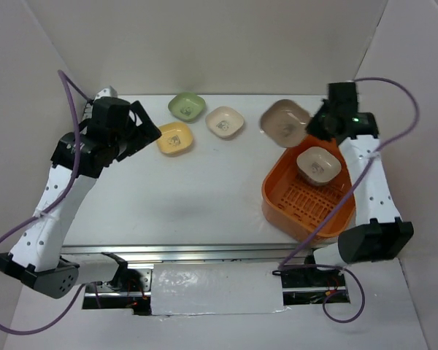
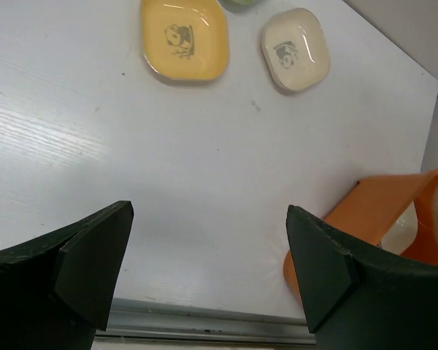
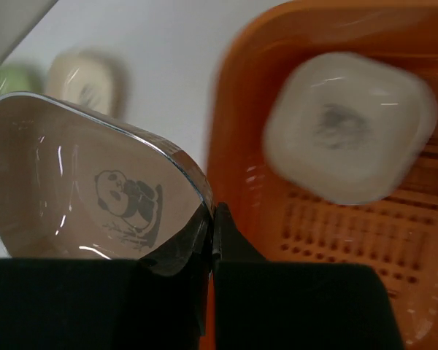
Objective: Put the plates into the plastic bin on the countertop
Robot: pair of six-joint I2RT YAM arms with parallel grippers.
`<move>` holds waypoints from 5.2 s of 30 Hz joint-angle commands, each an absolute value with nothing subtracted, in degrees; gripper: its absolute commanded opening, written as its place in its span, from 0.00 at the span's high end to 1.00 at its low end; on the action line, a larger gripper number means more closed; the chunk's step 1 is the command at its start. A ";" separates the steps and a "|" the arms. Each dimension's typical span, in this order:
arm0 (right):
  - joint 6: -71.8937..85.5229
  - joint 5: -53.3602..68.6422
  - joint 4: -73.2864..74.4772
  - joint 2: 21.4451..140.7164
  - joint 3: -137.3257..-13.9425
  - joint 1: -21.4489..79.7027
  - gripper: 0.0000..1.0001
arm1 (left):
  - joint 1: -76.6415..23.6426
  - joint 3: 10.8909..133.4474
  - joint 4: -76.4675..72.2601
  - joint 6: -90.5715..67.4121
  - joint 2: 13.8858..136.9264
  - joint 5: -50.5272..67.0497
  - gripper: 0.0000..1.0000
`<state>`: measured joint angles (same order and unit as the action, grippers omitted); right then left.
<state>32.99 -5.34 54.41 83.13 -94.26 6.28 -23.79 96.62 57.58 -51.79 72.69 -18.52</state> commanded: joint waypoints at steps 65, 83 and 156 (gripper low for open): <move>29.44 4.23 50.63 100.34 -106.08 33.47 0.02 | -24.16 93.52 48.61 -35.51 94.94 -6.62 1.00; 36.47 -14.32 54.66 85.36 -92.12 25.34 1.00 | -22.16 99.75 58.45 -41.84 81.40 -13.35 0.01; 37.00 22.70 49.75 57.11 -80.04 7.62 0.00 | -29.35 117.70 43.77 -63.13 121.66 -23.56 1.00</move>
<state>38.74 28.64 49.67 52.51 -75.24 4.45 -26.85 119.44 39.22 -73.52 135.55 -18.00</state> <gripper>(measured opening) 0.998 0.050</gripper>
